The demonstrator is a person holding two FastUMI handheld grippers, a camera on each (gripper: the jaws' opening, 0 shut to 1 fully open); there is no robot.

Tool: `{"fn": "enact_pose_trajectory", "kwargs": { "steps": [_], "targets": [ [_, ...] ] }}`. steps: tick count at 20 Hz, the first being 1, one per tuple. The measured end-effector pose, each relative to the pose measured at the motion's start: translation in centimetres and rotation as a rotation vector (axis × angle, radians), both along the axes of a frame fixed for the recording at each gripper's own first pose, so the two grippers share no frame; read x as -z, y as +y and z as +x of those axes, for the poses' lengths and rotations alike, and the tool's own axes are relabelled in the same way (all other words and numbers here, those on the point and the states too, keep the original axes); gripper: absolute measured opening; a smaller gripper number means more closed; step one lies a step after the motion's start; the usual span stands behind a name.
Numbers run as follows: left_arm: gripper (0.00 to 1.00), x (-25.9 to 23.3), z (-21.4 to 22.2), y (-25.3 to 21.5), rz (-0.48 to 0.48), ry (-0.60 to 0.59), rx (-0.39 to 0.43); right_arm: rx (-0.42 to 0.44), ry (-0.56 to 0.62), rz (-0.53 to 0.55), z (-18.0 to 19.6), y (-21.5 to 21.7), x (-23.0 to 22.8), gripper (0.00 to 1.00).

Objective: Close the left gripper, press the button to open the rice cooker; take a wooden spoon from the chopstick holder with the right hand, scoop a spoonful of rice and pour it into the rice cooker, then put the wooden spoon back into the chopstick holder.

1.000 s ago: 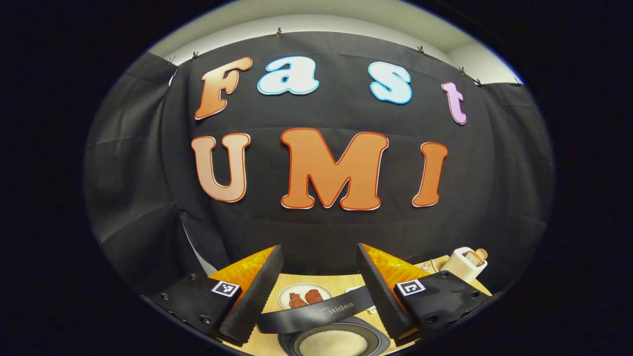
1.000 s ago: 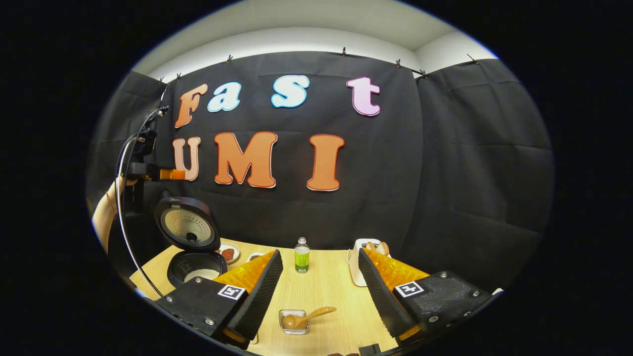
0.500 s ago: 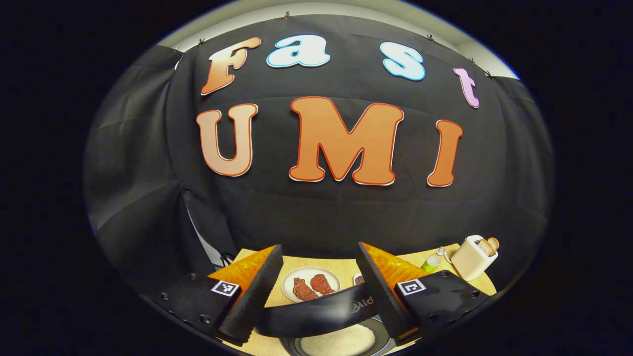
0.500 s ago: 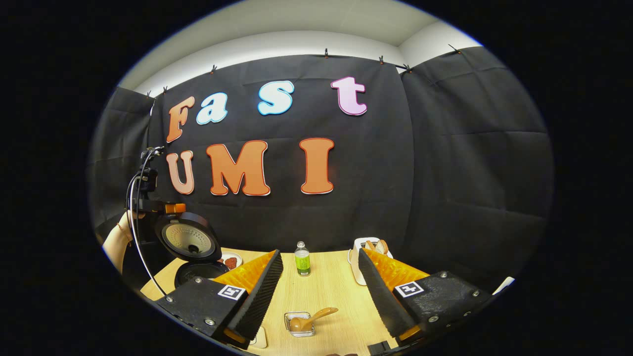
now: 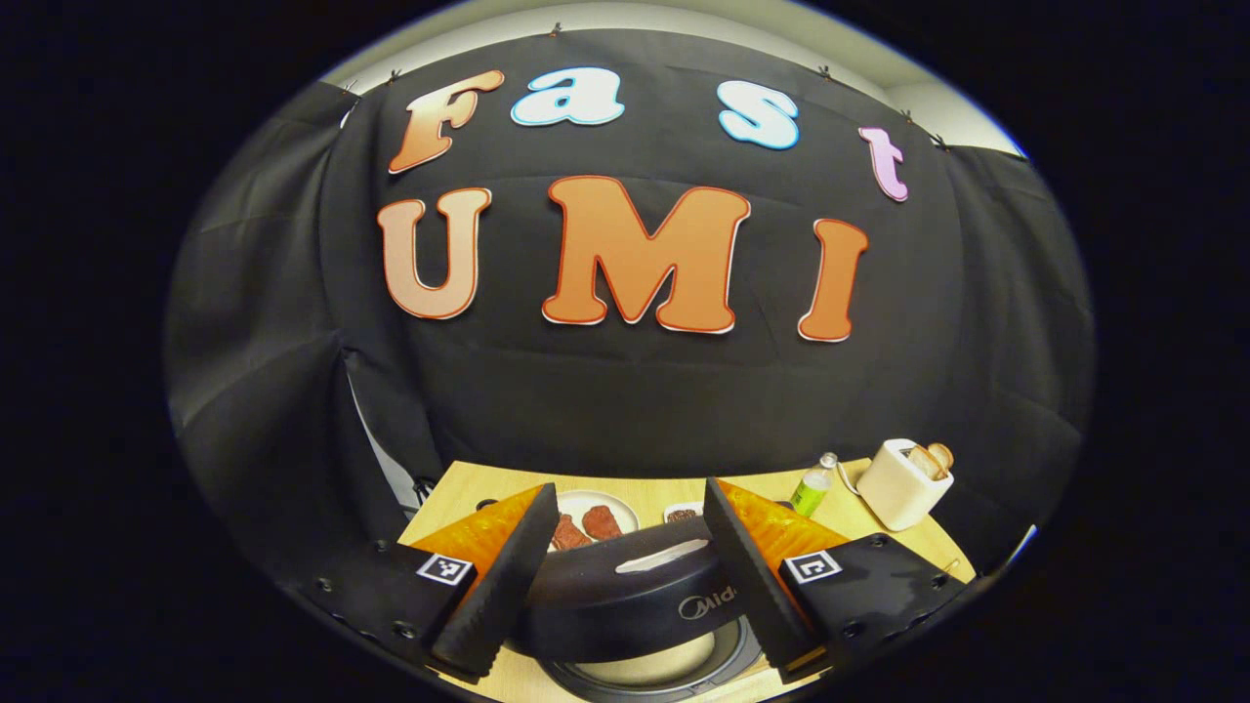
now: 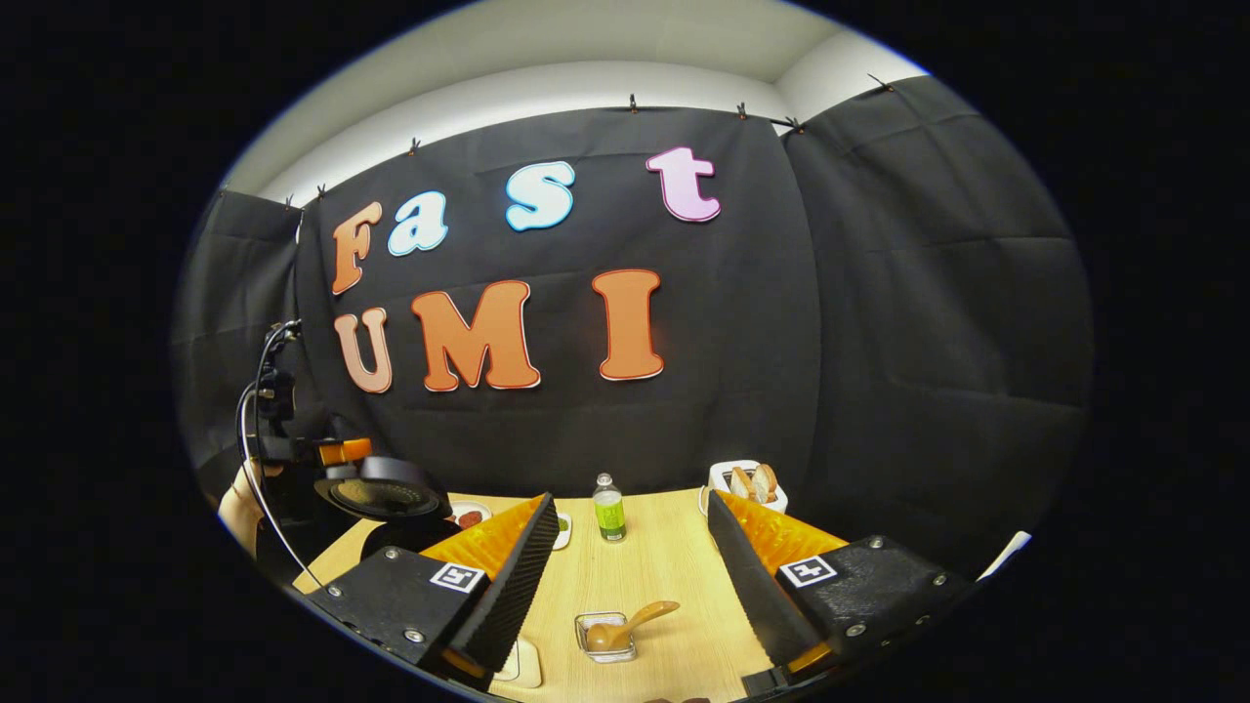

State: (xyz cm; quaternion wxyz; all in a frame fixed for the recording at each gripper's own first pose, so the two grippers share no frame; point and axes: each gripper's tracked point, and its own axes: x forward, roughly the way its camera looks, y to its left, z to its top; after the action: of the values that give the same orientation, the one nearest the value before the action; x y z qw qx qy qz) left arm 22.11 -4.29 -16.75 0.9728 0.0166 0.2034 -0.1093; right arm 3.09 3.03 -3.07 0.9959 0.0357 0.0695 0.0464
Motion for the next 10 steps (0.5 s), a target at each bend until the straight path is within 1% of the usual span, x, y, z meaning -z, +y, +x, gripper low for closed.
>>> {"fn": "enact_pose_trajectory", "kwargs": {
  "steps": [4,5,6,10],
  "targets": [
    [1.0,2.8,-3.2,-0.8,-0.006,0.025,0.017,-0.01,0.012,0.017,-0.1,0.3,0.7,0.94],
    [0.97,3.6,-4.0,-1.0,-0.012,0.032,0.017,-0.013,0.018,0.017,-0.2,0.3,1.0,0.94],
    [1.0,4.5,-4.7,-1.1,-0.019,0.039,0.016,-0.015,0.023,0.015,-0.3,0.3,1.3,0.94],
    [1.0,7.6,-6.8,-1.7,-0.012,0.041,0.032,-0.018,0.04,0.015,-0.5,0.4,2.0,0.94]
  ]
}}
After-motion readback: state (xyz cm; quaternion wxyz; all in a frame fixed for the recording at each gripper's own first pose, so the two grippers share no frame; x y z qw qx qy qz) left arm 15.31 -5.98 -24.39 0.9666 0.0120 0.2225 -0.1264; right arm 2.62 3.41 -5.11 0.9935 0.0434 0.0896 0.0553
